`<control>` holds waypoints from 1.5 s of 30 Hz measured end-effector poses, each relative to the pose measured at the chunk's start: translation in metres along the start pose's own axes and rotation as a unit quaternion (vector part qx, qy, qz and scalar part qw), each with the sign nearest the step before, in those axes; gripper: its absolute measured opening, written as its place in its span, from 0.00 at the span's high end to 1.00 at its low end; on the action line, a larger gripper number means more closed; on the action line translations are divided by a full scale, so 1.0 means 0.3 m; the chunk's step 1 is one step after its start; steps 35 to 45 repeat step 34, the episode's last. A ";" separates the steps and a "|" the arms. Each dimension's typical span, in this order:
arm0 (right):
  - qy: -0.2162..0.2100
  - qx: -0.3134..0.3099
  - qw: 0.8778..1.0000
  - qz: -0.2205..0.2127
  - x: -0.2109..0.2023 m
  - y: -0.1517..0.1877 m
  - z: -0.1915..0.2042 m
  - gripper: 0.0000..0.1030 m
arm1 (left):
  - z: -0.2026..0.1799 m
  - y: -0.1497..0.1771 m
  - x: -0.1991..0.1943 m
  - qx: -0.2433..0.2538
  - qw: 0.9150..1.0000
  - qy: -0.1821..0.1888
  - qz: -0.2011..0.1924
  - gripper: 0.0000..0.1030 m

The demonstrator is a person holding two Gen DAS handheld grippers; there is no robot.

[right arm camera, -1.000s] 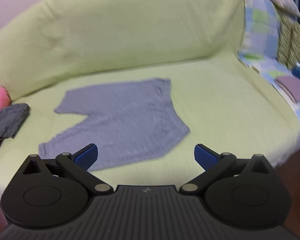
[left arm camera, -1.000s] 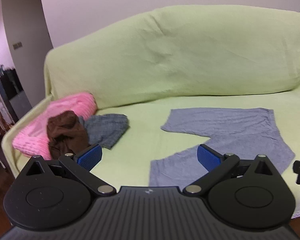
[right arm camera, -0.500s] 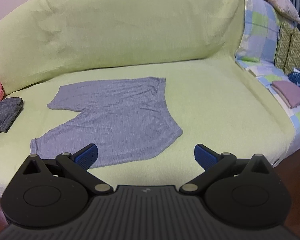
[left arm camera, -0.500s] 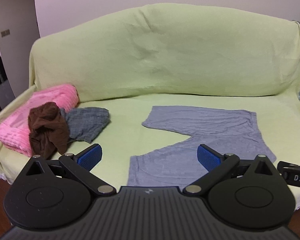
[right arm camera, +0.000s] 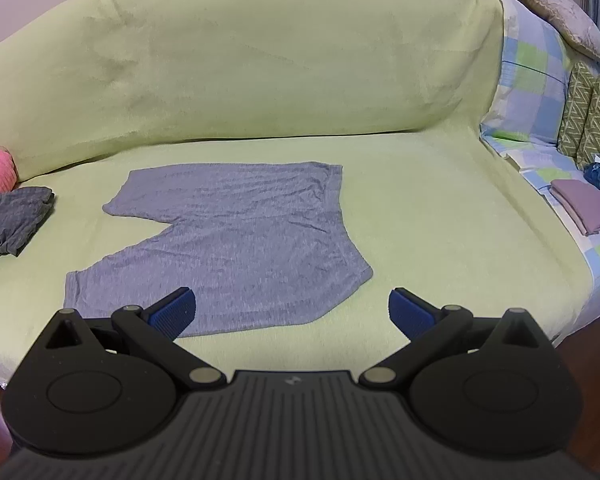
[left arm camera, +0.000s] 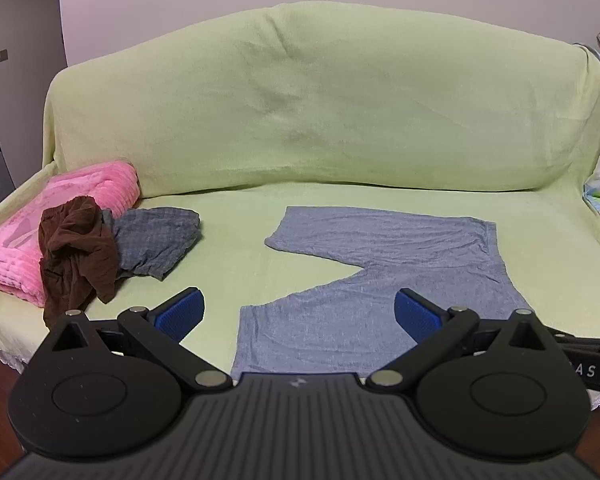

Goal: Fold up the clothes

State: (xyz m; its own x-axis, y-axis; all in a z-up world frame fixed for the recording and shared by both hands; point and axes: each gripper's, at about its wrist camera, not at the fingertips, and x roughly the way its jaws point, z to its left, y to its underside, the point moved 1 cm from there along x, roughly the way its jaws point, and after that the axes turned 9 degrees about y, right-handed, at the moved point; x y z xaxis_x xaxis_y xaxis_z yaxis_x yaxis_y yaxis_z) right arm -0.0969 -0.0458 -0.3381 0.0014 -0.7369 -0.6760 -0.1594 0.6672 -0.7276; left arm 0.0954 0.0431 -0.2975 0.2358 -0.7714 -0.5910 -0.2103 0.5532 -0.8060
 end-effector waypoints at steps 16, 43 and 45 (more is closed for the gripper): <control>0.009 -0.013 1.000 0.015 0.025 0.049 0.017 0.01 | 0.001 0.021 0.109 -0.016 0.999 0.013 0.050 0.00; -0.002 -0.044 0.999 0.024 0.080 0.060 0.068 0.01 | 0.015 0.022 0.158 -0.011 0.999 -0.001 0.036 0.01; -0.002 -0.044 0.999 0.024 0.080 0.060 0.068 0.01 | 0.015 0.022 0.158 -0.011 0.999 -0.001 0.036 0.01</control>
